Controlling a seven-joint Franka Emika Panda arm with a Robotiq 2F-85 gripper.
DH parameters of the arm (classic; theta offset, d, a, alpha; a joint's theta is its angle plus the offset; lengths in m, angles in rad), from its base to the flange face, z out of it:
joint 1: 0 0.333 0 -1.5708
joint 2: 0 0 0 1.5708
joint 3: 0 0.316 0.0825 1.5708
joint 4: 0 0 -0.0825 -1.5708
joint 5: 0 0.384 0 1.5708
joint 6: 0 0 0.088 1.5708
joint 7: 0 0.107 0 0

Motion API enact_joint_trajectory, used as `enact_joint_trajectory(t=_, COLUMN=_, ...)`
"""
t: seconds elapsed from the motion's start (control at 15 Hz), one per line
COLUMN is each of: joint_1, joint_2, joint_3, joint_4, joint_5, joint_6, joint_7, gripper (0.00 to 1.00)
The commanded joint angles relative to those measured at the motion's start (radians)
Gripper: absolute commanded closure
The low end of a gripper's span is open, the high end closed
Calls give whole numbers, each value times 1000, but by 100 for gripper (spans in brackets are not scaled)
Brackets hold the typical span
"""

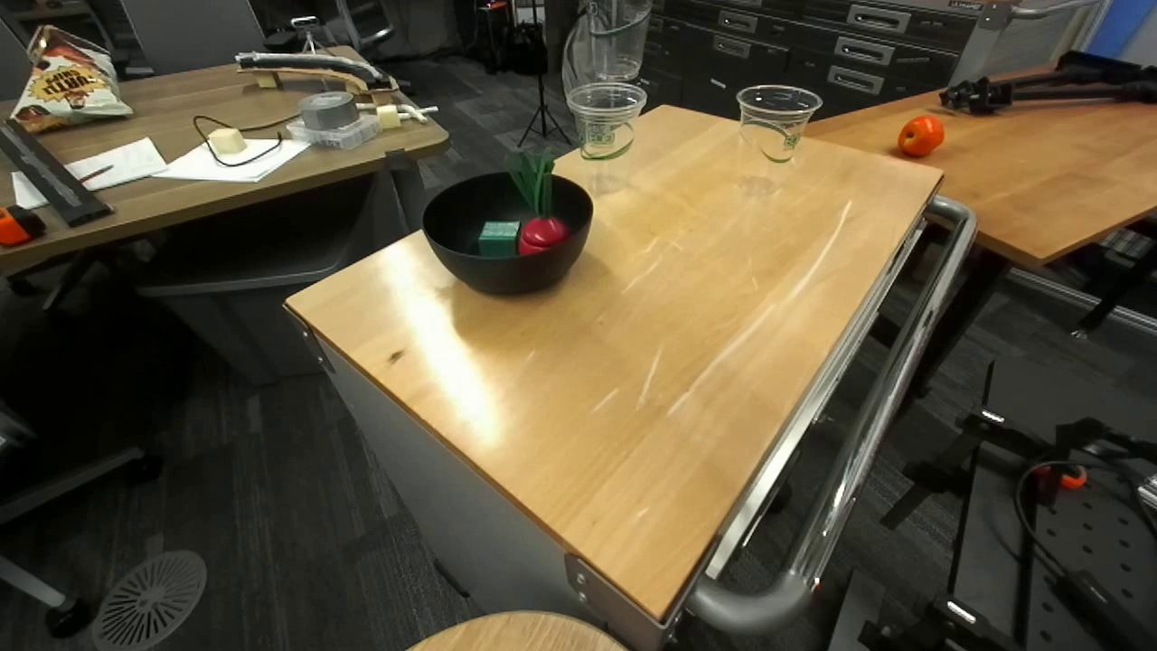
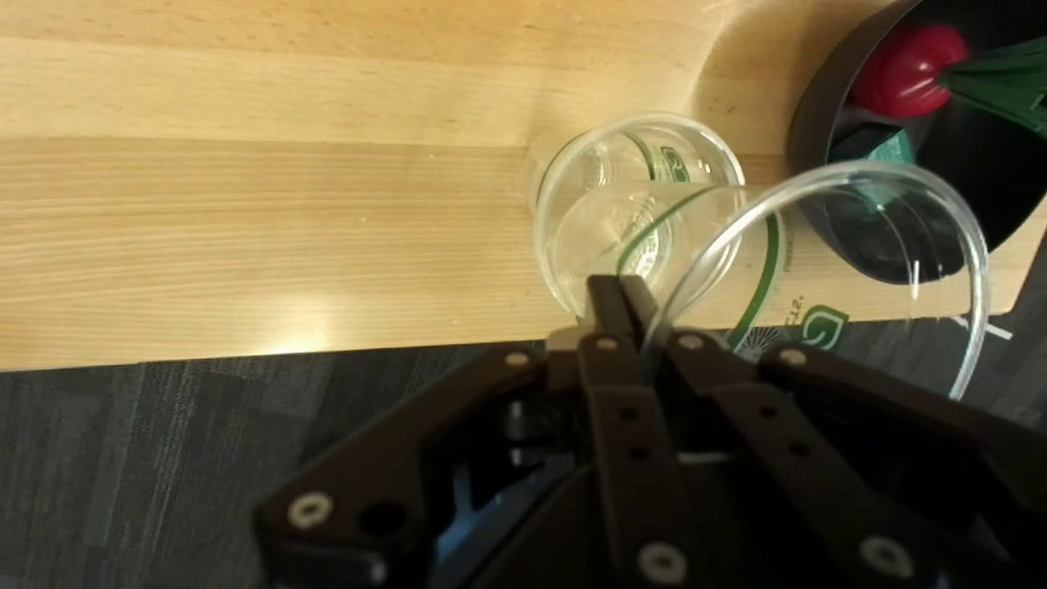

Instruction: Stack the cups then put the radish toy and the green block on the table

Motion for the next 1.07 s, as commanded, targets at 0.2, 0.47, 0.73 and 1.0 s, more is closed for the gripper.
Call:
enact_joint_trajectory(t=0.2, joint_1=23, joint_2=64, joint_3=0, joint_4=68, joint_5=-7, joint_6=-84, joint_7=17, gripper=75)
enact_joint_trajectory(t=0.47, joint_1=14, joint_2=50, joint_3=3, joint_4=62, joint_5=2, joint_6=-94, joint_7=2, gripper=50)
enact_joint_trajectory(t=0.73, joint_1=-5, joint_2=-3, joint_3=-4, joint_4=62, joint_5=5, joint_6=-106, joint_7=2, gripper=19)
enact_joint_trajectory(t=1.0, joint_1=-58, joint_2=-68, joint_3=-62, joint_4=37, joint_5=-19, joint_6=-179, joint_7=32, gripper=0)
